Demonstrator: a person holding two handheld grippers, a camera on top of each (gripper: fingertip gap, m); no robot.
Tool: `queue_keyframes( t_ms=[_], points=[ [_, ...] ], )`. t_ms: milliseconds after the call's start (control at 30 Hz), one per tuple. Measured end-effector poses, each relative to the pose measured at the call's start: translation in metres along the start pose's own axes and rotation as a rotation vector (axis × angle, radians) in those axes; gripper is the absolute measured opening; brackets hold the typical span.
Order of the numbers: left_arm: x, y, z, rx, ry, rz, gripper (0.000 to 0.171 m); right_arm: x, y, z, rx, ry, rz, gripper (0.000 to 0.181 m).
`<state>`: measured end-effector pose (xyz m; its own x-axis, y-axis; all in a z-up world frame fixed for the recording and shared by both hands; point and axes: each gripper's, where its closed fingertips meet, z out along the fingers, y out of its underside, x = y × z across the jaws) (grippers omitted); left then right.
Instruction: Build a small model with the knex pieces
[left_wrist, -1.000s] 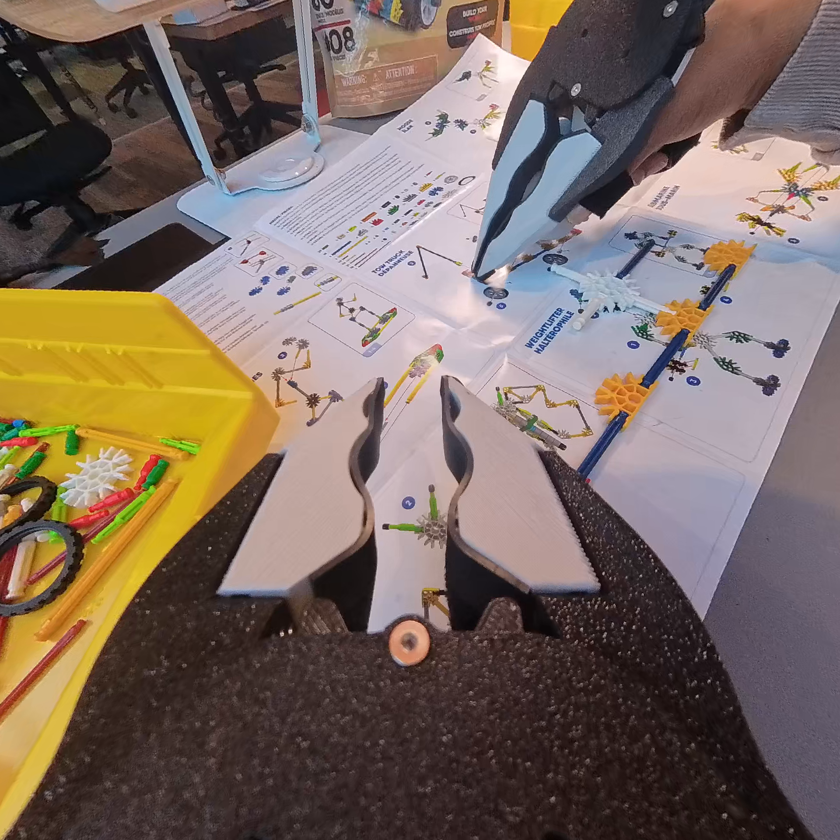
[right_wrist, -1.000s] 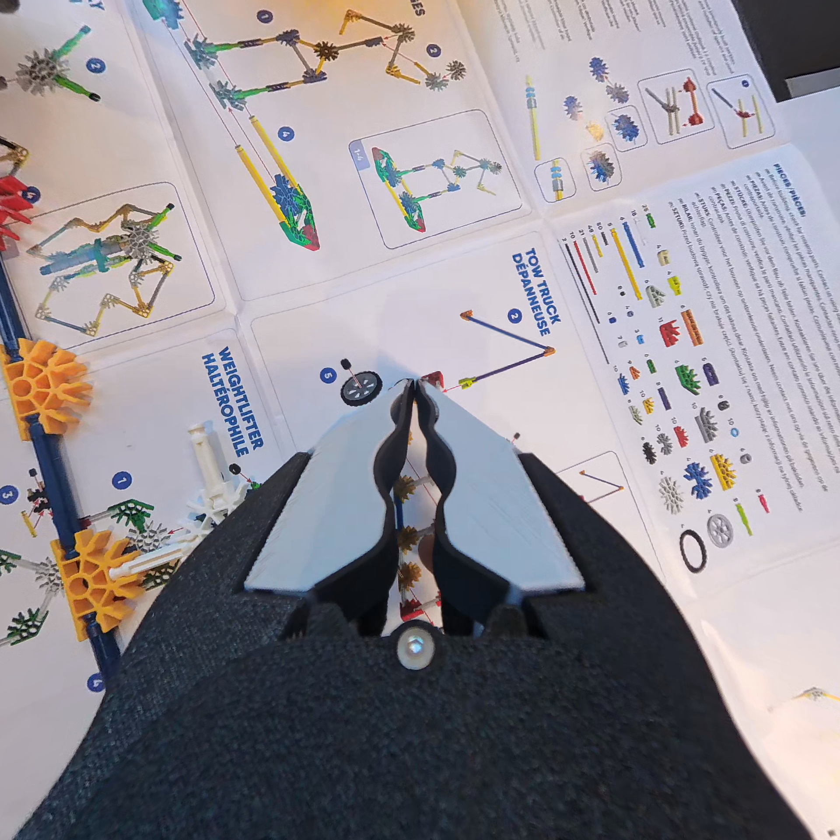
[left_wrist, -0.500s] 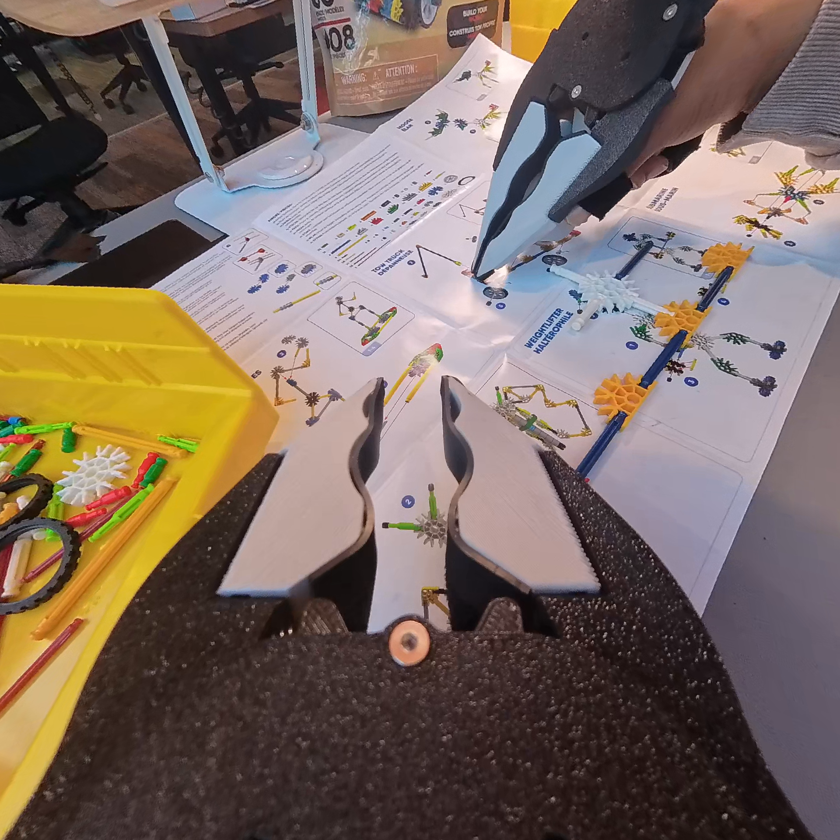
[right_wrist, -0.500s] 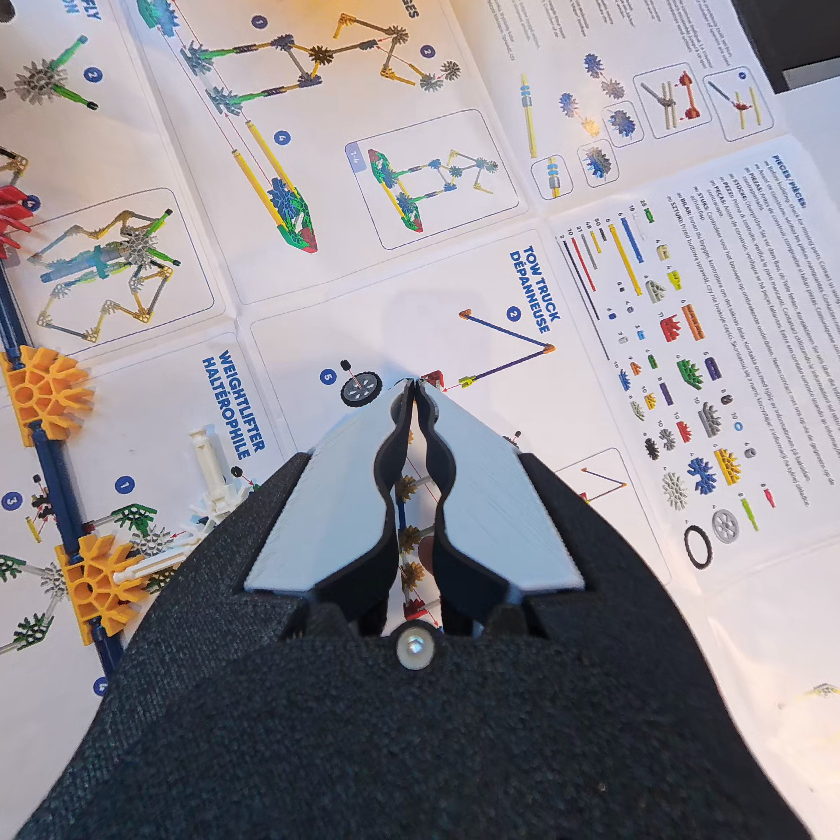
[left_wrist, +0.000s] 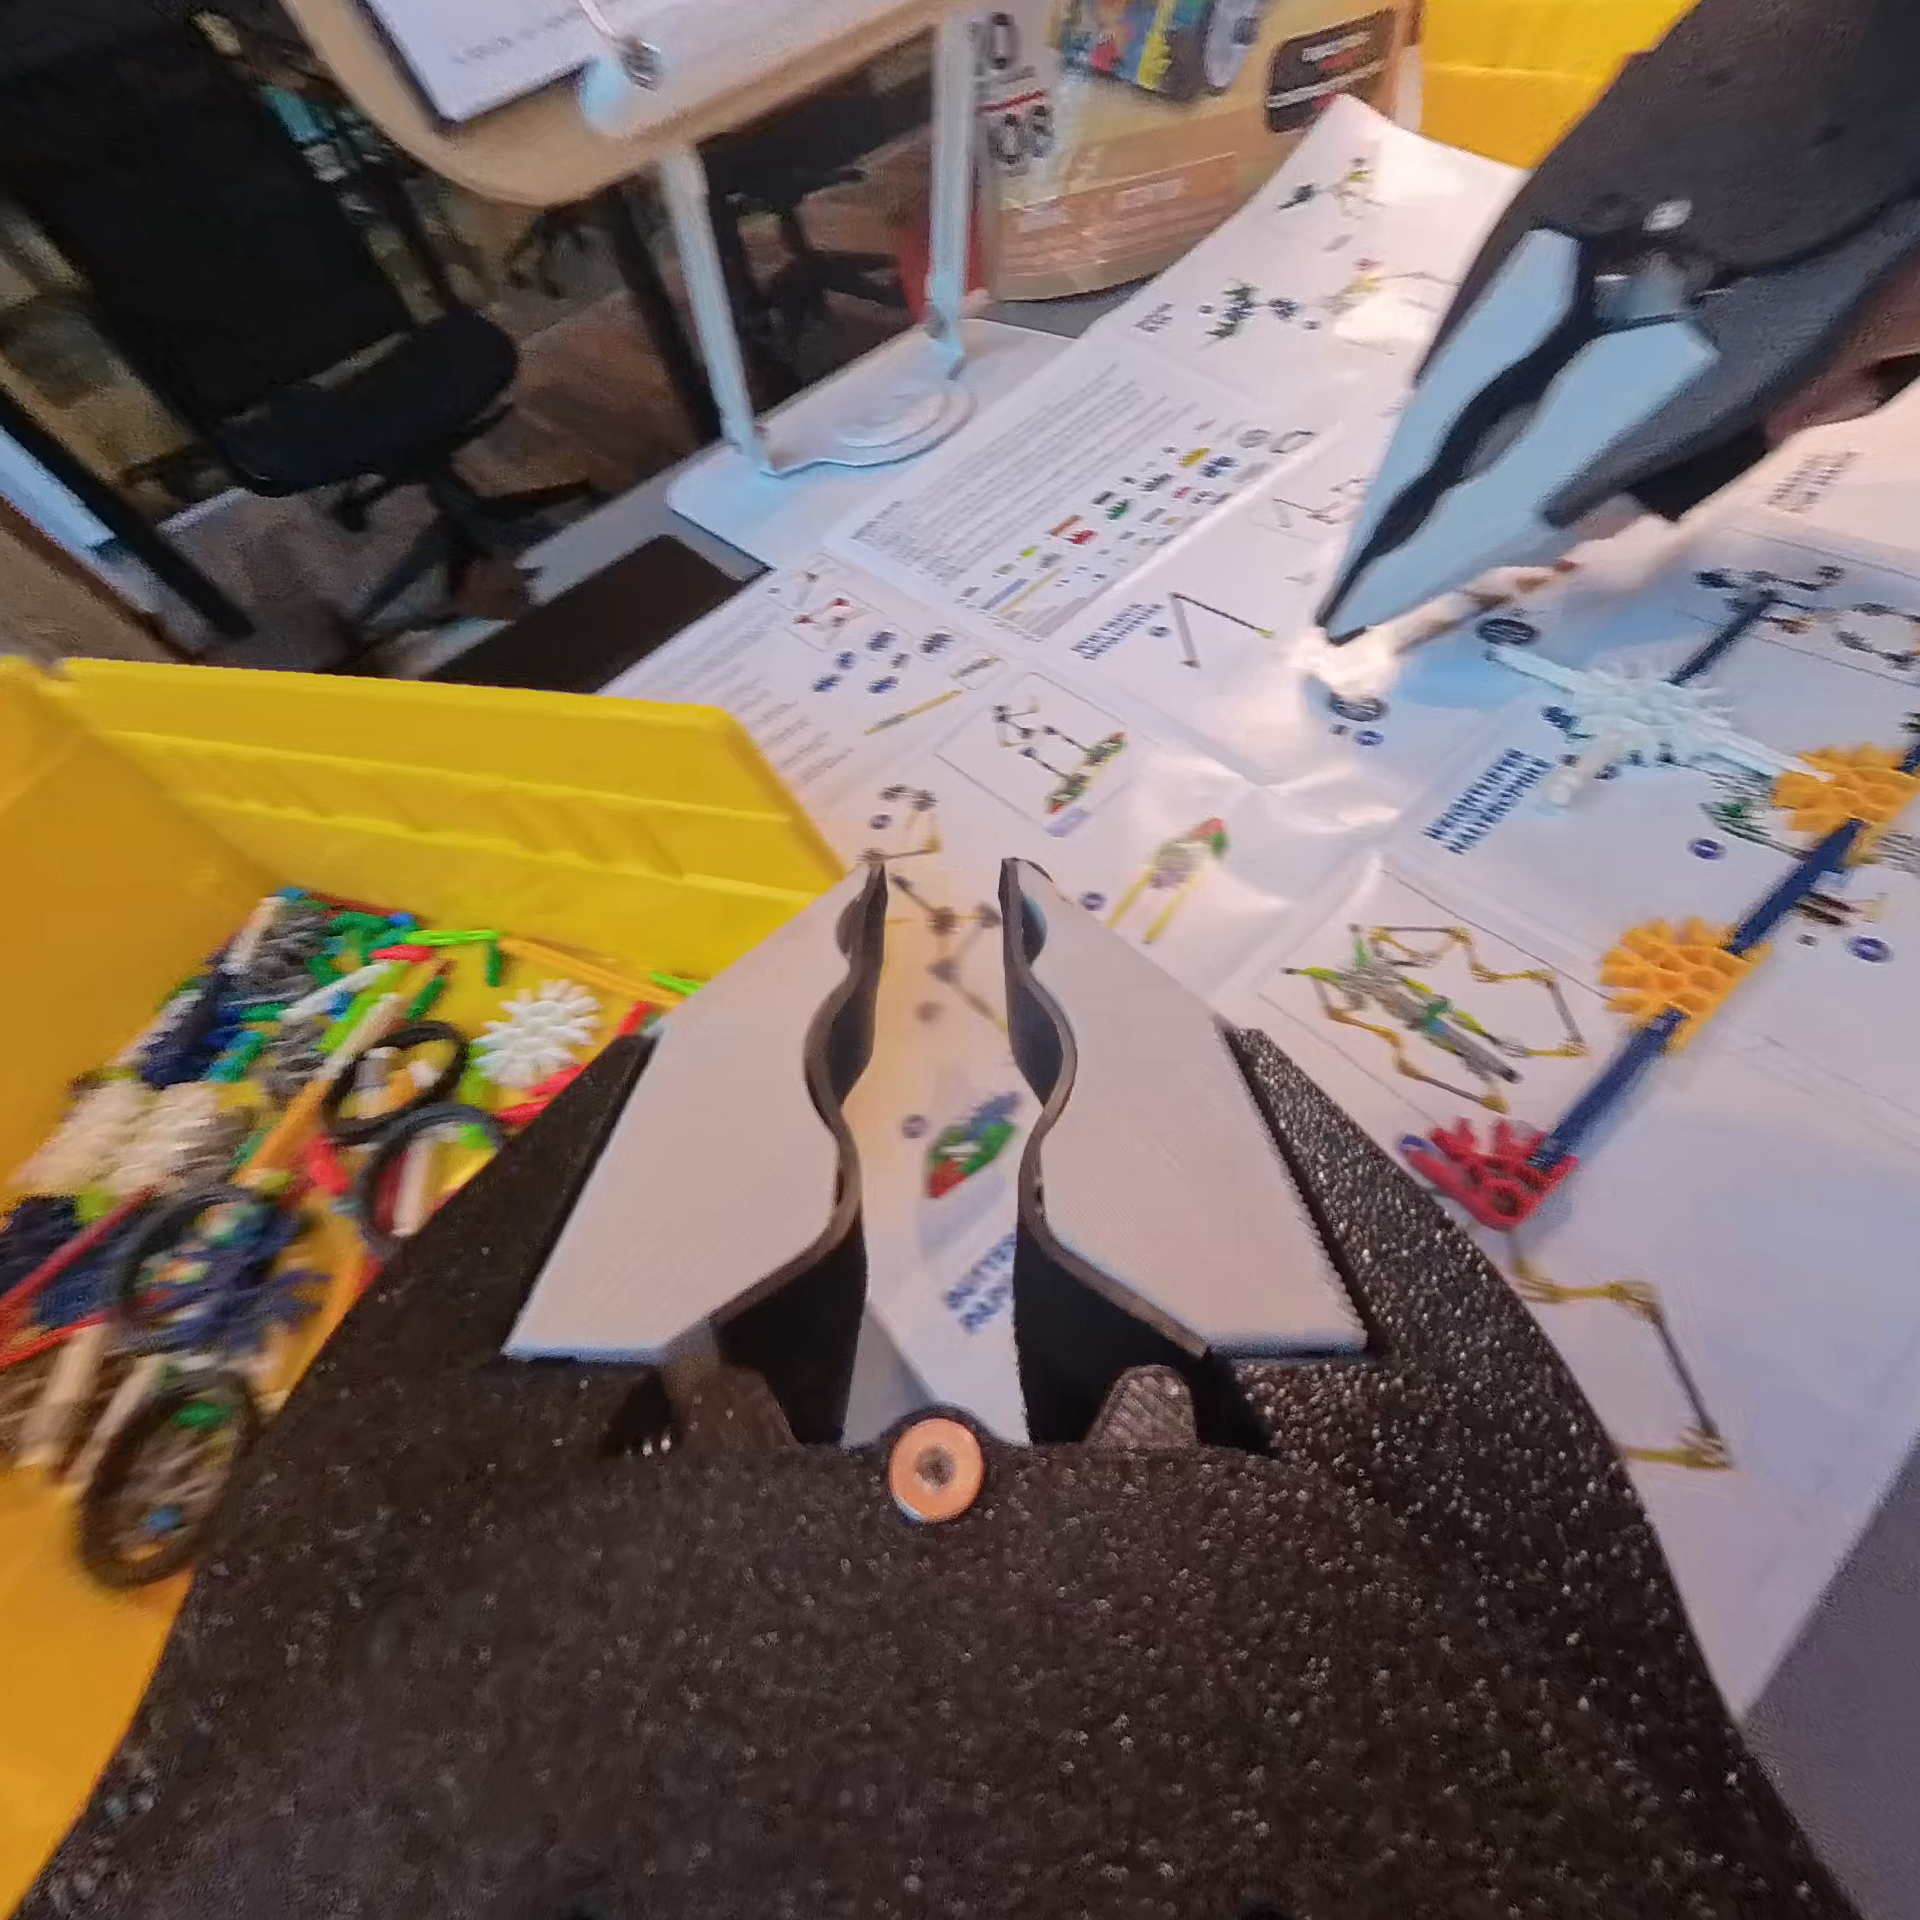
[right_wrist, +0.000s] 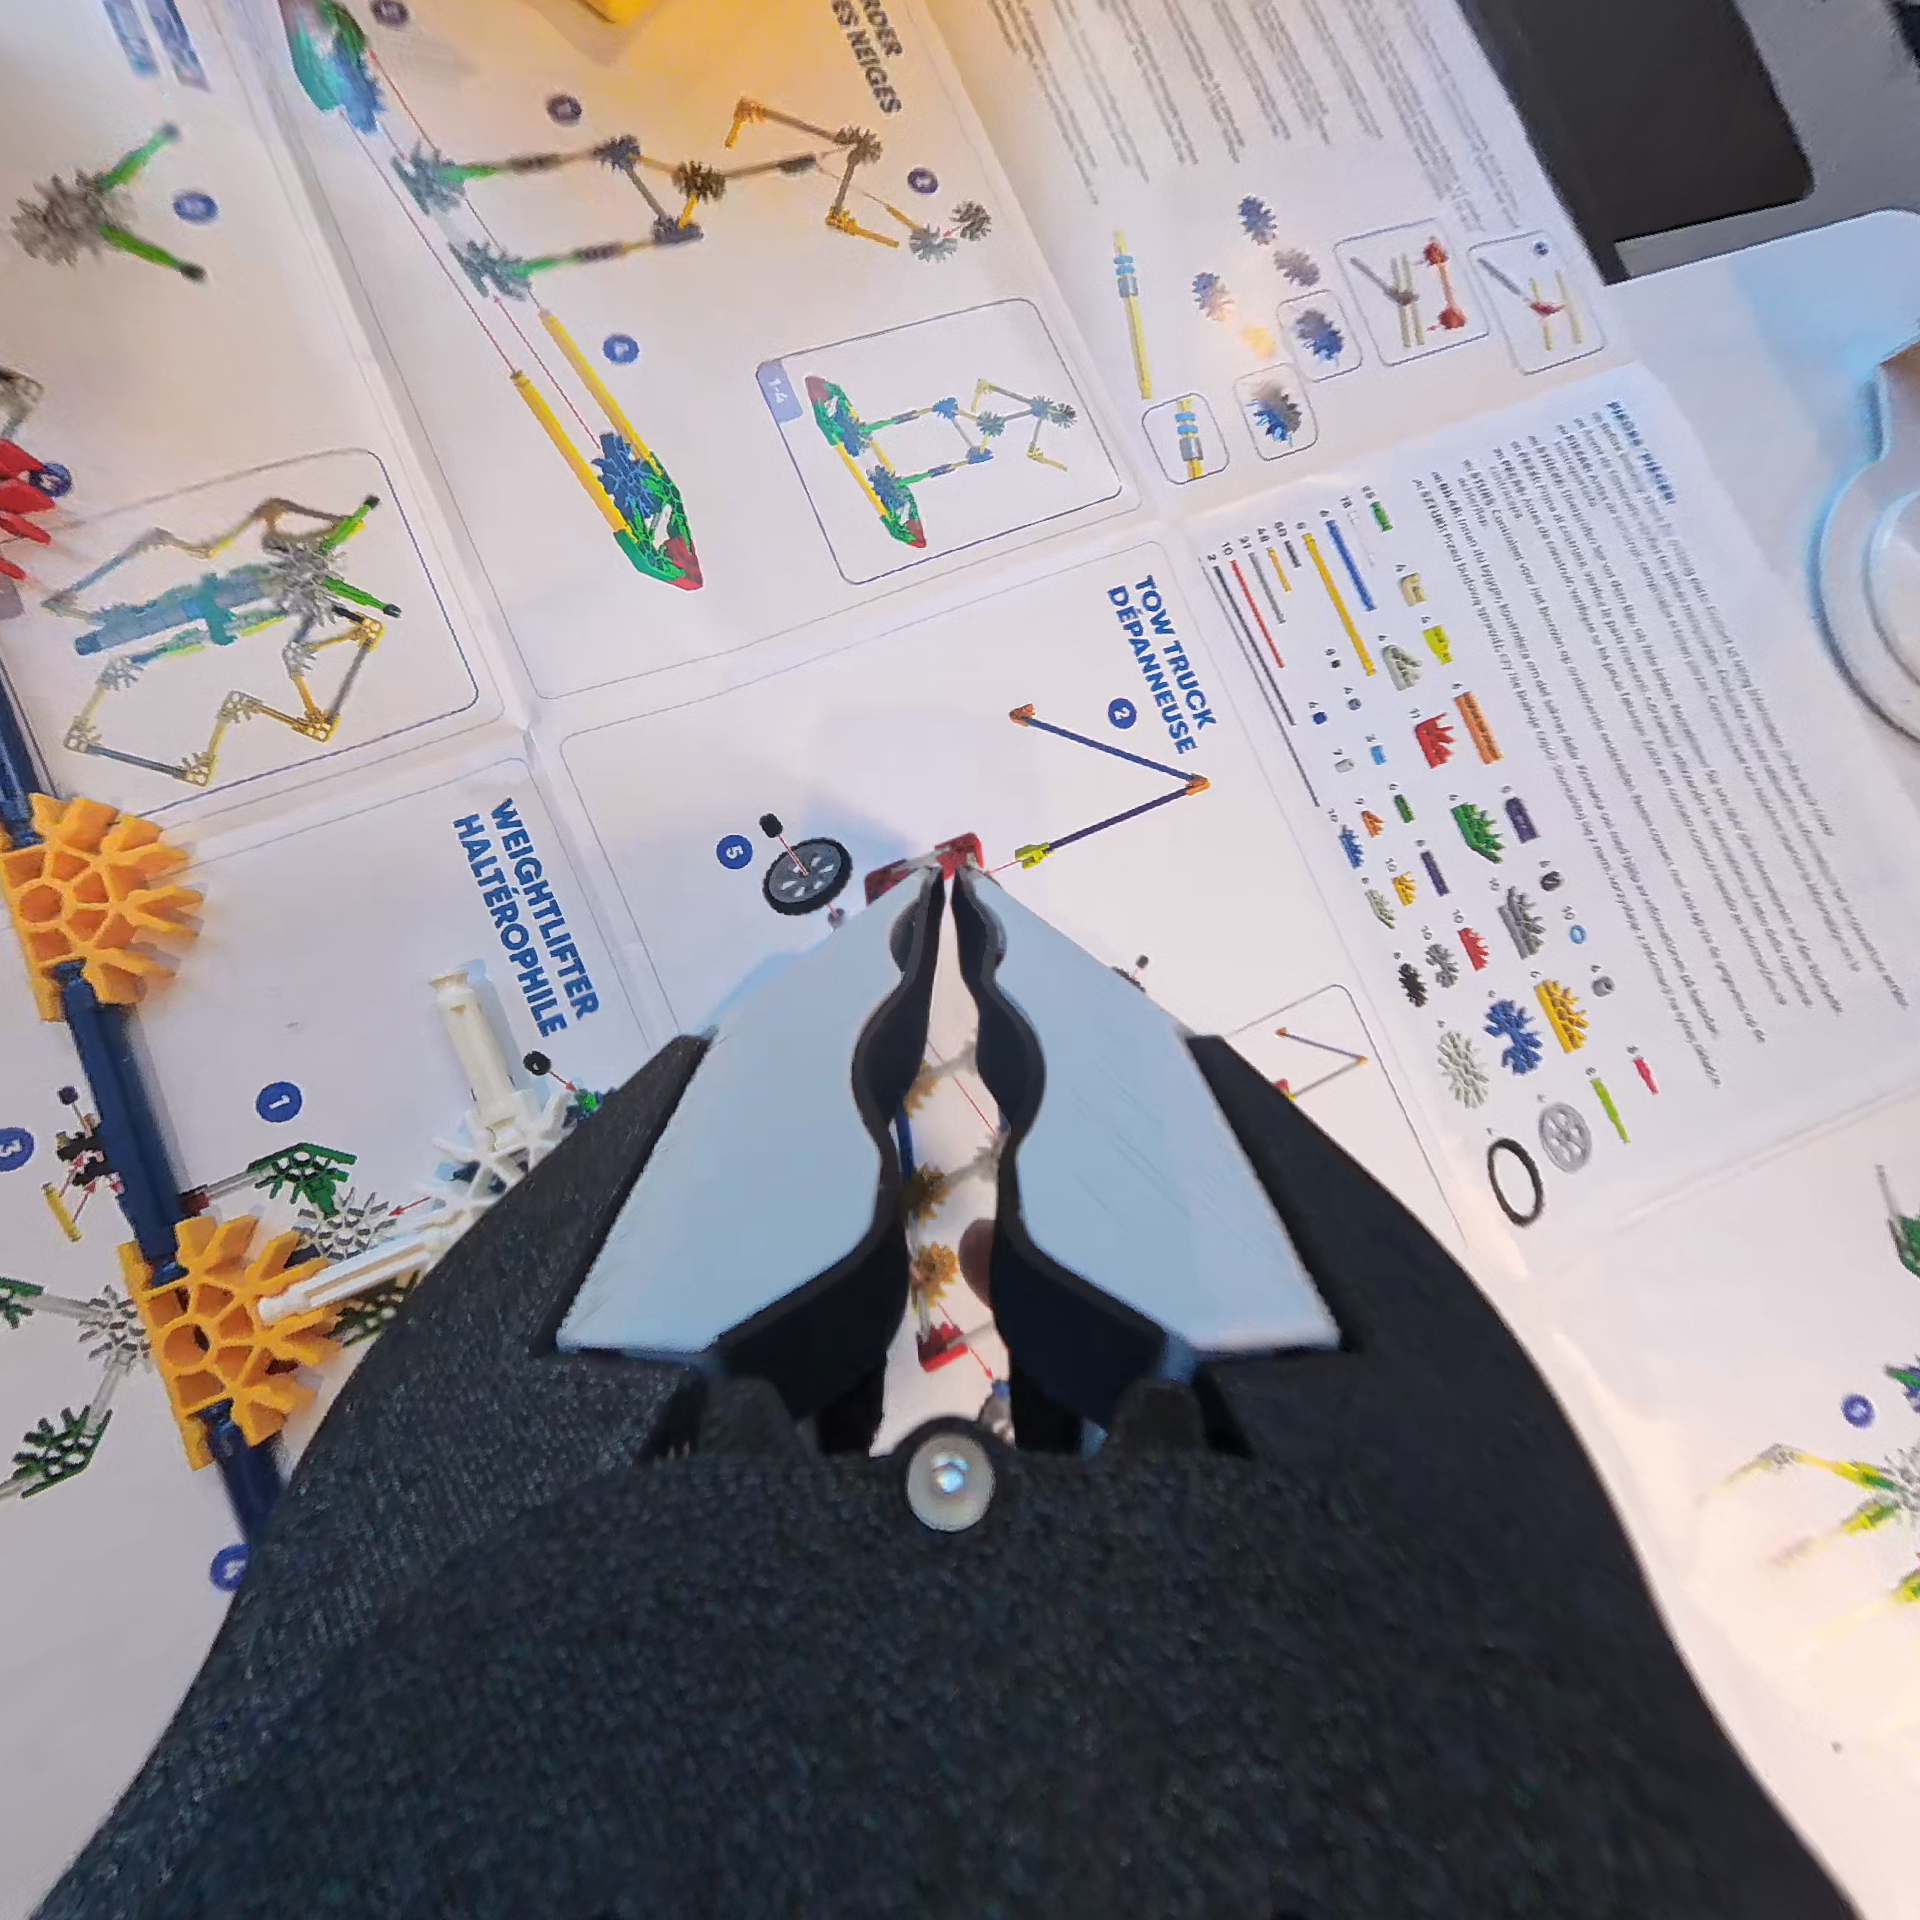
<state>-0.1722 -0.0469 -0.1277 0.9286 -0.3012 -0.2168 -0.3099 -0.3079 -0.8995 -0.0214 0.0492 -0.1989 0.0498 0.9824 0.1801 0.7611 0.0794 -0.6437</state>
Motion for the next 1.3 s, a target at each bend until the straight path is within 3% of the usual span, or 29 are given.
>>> queue_keyframes(
  t_ms=[67, 200, 400, 567, 633, 800, 867, 967, 1033, 1167, 1300],
  points=[
    [-0.036, -0.010, -0.008, -0.046, -0.060, 0.004, 0.018, 0.006, -0.007, -0.019, 0.077, 0.029, 0.041, 0.001],
    [-0.102, 0.008, -0.006, -0.335, -0.072, 0.043, 0.019, 0.015, -0.009, -0.072, 0.223, 0.095, 0.137, 0.003],
    [-0.138, 0.058, 0.027, -0.779, 0.070, 0.202, 0.020, 0.005, 0.034, -0.126, 0.315, 0.145, 0.281, 0.003],
    [-0.143, 0.096, 0.049, -0.950, 0.160, 0.158, 0.015, 0.003, 0.075, -0.142, 0.328, 0.199, 0.392, 0.003],
    [-0.146, 0.100, 0.050, -0.976, 0.156, 0.179, 0.002, 0.005, 0.083, -0.146, 0.354, 0.202, 0.438, 0.003],
    [-0.152, 0.088, 0.035, -0.980, 0.147, 0.191, 0.001, 0.015, 0.082, -0.150, 0.432, 0.194, 0.498, 0.003],
    [-0.138, 0.076, 0.016, -0.974, 0.229, 0.179, 0.001, 0.016, 0.080, -0.150, 0.440, 0.193, 0.488, 0.003],
    [-0.095, 0.066, -0.029, -1.035, 0.488, 0.150, 0.004, 0.013, 0.080, -0.148, 0.444, 0.180, 0.476, 0.003],
    [-0.095, 0.063, -0.037, -1.035, 0.489, 0.182, 0.023, 0.010, 0.081, -0.146, 0.450, 0.160, 0.482, 0.003],
    [-0.115, 0.057, -0.003, -0.924, 0.345, 0.067, 0.024, 0.006, 0.080, -0.146, 0.456, 0.148, 0.476, 0.003],
    [-0.141, 0.076, 0.036, -0.931, 0.191, -0.006, 0.017, 0.005, 0.078, -0.151, 0.467, 0.159, 0.473, 0.003]
  ],
)
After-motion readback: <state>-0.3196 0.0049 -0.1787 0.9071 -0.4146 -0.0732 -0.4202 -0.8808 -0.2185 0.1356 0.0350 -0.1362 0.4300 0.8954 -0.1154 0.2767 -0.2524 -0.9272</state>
